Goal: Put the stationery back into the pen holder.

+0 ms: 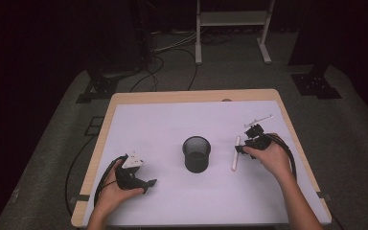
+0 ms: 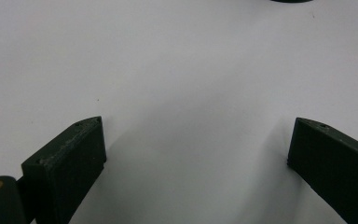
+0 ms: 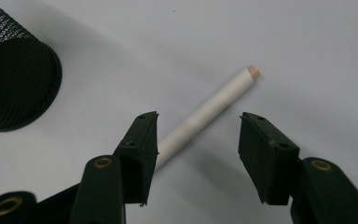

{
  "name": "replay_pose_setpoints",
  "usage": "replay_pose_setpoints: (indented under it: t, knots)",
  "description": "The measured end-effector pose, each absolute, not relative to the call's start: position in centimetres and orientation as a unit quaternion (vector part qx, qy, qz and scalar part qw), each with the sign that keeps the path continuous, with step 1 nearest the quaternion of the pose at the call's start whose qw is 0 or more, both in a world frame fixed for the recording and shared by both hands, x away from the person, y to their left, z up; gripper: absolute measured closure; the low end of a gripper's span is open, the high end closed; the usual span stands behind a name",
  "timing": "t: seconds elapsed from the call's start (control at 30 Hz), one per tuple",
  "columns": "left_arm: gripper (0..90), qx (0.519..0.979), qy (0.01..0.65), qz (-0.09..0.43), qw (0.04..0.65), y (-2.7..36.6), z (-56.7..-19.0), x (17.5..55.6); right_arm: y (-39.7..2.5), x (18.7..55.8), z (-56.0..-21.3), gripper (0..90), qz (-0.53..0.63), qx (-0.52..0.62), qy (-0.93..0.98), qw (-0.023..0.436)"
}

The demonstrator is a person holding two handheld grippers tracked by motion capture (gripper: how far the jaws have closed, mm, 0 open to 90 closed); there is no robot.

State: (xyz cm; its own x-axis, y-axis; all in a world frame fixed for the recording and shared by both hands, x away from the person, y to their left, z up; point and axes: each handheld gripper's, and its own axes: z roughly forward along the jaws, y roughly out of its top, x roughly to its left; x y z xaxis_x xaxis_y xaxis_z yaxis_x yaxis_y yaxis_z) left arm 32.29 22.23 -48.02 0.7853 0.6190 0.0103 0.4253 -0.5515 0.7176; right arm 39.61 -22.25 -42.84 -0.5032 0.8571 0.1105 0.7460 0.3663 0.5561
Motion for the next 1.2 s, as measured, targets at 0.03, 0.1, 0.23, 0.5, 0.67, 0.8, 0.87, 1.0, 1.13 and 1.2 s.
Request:
replay_pose_setpoints:
  t: [0.03,0.1,0.23,0.5,0.67,0.8,0.87,1.0,1.13,1.2]
  knots:
    - [3.2,0.871,0.3,0.133,0.367,22.2,-48.0,32.3,-22.1,39.7,-42.9,47.2,0.279,0.489,0.82,0.099]
    - [3.2,0.871,0.3,0.133,0.366,22.2,-48.0,32.3,-21.9,40.1,-43.0,48.1,0.277,0.493,0.82,0.094]
    - [3.3,0.871,0.3,0.133,0.366,22.2,-48.0,32.3,-21.5,40.8,-43.5,50.4,0.271,0.496,0.821,0.086]
    - [3.2,0.87,0.3,0.132,0.367,22.2,-48.0,32.3,-21.0,41.8,-44.8,54.2,0.25,0.502,0.824,0.078]
    - [3.2,0.871,0.3,0.132,0.367,22.2,-48.0,32.3,-20.9,42.0,-44.9,56.2,0.247,0.505,0.823,0.077]
    - [3.2,0.871,0.3,0.132,0.367,22.2,-48.0,32.3,-20.9,42.0,-44.9,59.0,0.244,0.505,0.824,0.078]
    - [3.2,0.87,0.301,0.132,0.367,22.2,-48.0,32.3,-20.9,42.1,-44.9,61.1,0.239,0.506,0.825,0.078]
    - [3.2,0.871,0.3,0.132,0.367,22.2,-48.0,32.3,-21.0,42.1,-44.9,65.1,0.234,0.505,0.827,0.083]
    - [3.2,0.871,0.3,0.132,0.367,22.2,-48.0,32.3,-20.9,42.2,-44.9,68.3,0.226,0.503,0.83,0.086]
    - [3.2,0.871,0.3,0.133,0.367,22.2,-48.0,32.3,-20.7,42.3,-44.8,70.2,0.217,0.5,0.833,0.09]
